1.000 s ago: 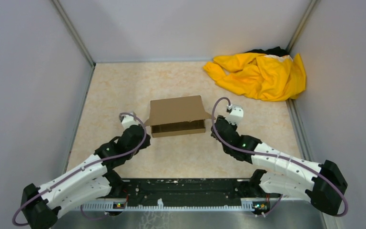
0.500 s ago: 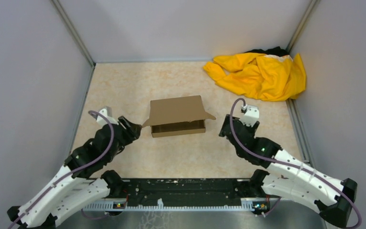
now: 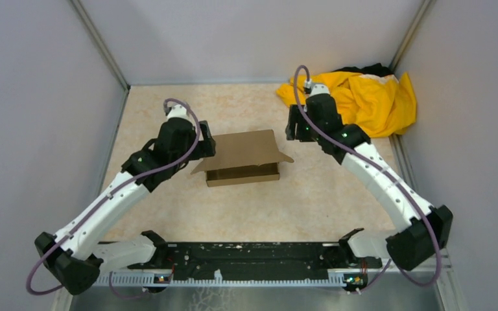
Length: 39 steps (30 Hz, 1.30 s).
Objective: Fold the paper box
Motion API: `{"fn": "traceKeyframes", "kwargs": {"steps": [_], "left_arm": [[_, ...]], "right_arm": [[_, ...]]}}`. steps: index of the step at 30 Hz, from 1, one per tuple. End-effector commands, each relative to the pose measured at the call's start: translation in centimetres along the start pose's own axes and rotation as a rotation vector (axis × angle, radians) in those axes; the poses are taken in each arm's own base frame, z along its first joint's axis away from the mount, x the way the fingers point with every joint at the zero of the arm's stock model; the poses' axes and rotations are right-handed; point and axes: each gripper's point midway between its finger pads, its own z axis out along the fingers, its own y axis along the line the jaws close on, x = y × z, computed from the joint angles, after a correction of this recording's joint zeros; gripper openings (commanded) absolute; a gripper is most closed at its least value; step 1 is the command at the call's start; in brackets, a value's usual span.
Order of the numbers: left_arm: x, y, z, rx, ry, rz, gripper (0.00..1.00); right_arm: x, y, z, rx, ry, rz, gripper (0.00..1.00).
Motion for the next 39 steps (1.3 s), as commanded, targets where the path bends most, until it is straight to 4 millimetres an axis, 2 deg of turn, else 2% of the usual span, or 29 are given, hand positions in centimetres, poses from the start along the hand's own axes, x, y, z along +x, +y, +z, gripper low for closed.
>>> {"fn": "traceKeyframes", "kwargs": {"steps": [1,3,4,8,14,22,28,36,39], "left_arm": [[-1.9,-0.9,1.7,0.127,0.027,0.061,0.78],[-1.5,-0.5,2.1,0.125,0.043,0.072,0.62],[-1.2,-0.3,2.2,0.123,0.052,0.078,0.57],[1.6,-0.2,3.2,0.149,0.111,0.088,0.43],[5.8,0.3,4.4,0.166,0.199,0.082,0.38],[9.7,1.5,4.4,0.159,0.271,0.053,0.37],[12.8,2.4,4.7,0.152,0.332,0.042,0.37],[16.8,4.1,5.9,0.099,0.424,0.055,0.37],[17.8,4.0,6.3,0.098,0.459,0.043,0.37]], "right_arm": [[-0.1,4.3,1.5,-0.227,0.103,-0.09,0.51],[0.8,5.0,2.4,-0.259,0.148,-0.105,0.39],[1.4,5.2,2.8,-0.262,0.167,-0.113,0.36],[3.7,5.4,3.5,-0.269,0.193,-0.133,0.35],[7.7,5.5,4.3,-0.274,0.252,-0.162,0.35],[12.1,5.9,4.8,-0.272,0.323,-0.19,0.32],[15.3,4.5,5.5,-0.203,0.378,-0.211,0.29],[18.4,2.0,6.6,-0.08,0.435,-0.234,0.27],[19.2,1.7,7.0,-0.064,0.452,-0.24,0.27]]}}
